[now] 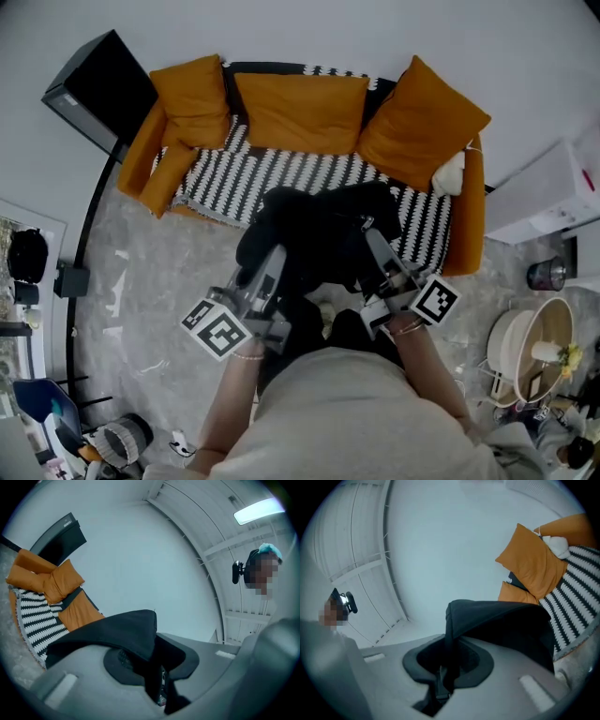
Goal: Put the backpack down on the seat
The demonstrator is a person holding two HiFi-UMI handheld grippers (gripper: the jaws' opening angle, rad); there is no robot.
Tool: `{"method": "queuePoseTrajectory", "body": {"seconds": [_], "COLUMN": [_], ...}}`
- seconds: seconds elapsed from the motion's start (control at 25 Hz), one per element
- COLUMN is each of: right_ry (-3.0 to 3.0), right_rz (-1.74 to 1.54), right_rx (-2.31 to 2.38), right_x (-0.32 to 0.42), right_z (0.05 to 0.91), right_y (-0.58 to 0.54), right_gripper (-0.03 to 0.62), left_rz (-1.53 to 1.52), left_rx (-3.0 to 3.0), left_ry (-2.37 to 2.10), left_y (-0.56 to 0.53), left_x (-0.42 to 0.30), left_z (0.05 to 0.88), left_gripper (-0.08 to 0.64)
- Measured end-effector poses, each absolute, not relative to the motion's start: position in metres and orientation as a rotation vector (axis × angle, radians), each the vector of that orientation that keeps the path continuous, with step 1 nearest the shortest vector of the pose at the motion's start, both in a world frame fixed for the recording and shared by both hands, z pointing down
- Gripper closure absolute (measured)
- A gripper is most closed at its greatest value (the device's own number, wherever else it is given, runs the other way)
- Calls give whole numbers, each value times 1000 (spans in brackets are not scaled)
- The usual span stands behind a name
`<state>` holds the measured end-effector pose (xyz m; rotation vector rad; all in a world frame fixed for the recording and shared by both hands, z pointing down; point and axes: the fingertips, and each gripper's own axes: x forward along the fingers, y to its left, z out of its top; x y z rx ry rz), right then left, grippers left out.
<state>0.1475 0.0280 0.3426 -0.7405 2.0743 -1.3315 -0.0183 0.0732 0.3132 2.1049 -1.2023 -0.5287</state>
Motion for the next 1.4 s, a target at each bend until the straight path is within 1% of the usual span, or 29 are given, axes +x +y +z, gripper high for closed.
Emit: {"method": "queuePoseTrajectory", "body": {"seconds": [0.24, 0.48, 0.84, 1.08, 1.24, 1.4], "right_ry": [2057, 2037, 1988, 1998, 1975, 1953], "right_rz": [-1360, -1327, -1327, -1320, -1332, -1333], "right_rx": [-786, -831, -848, -869, -899, -938], "right_x": [134, 99, 22, -30, -55, -61], "right_z": [355, 357, 357, 358, 366, 370], "right_y": [-5, -69, -175, -234, -266, -282], "right_gripper": [551, 551, 551, 551, 551, 551], "left_rz": [-545, -528, -511, -527, -521, -499], "left_rx": [2069, 2070, 2107, 2080, 2057, 2067], "left_ry": [-1168, -1118, -1090, -1065, -1027, -991], "left_y": [28, -41, -152, -209, -243, -266], "left_x": [-42, -77, -153, -203, -220, -227], "left_z": [328, 337, 326, 335, 346, 348], "left_gripper": [483, 485, 485, 485, 485, 485]}}
